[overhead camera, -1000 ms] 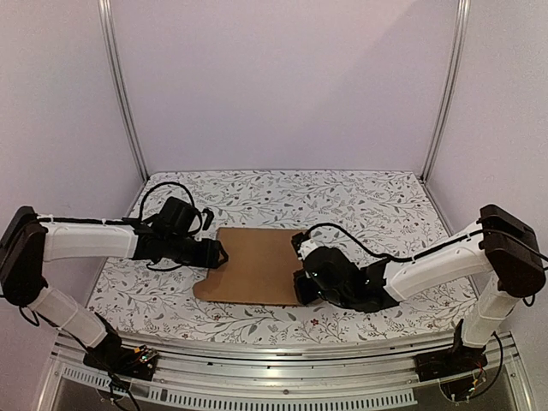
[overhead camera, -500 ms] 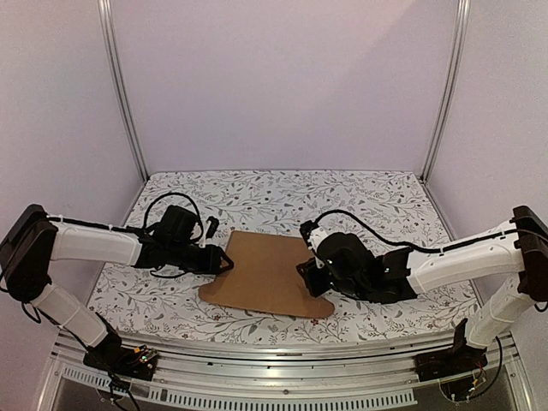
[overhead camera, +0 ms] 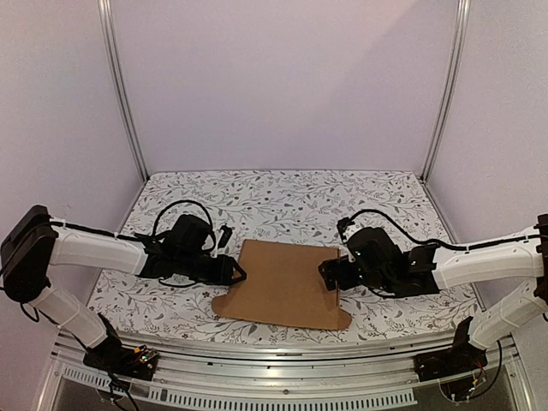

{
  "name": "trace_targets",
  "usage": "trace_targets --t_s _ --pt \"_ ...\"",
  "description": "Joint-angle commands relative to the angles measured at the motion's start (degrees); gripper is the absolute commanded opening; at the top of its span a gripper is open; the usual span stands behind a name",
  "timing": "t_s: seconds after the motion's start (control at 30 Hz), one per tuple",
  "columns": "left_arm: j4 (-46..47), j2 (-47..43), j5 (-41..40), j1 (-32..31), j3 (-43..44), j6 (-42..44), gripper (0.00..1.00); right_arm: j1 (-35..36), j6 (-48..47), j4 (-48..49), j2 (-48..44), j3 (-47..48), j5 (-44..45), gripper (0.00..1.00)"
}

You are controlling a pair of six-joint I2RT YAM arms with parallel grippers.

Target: Fold the paper box

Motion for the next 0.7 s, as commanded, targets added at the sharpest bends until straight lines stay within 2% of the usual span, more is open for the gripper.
trace_targets --t_s 0.0,0.23,0.37,0.5,0.67 --pt "-1.69 0.75 -2.22 -1.9 -1.07 -2.27 0.44 -2.61 6.24 -1.71 -1.93 -3.46 -4.66 0.98" --pt "-5.96 -3.26 -5.76 -1.9 -0.52 -1.06 0.51 -3.92 9.02 0.22 -1.97 -6.29 -9.65 0.99" --pt "-6.73 -6.65 -4.69 -1.63 -0.62 -0.67 0.55 -7.06 11.17 4.0 -2.1 -9.47 -15.31 0.97" --pt "-6.81 -9.39 -2.75 -0.47 -1.01 0.07 0.59 -10.09 13.22 8.18 -1.39 -11.71 -21.6 0.88" --pt "-5.02 -11.32 0.54 2.27 -2.92 0.45 0.69 -11.21 15.42 11.42 -1.21 -13.83 -23.33 0.74"
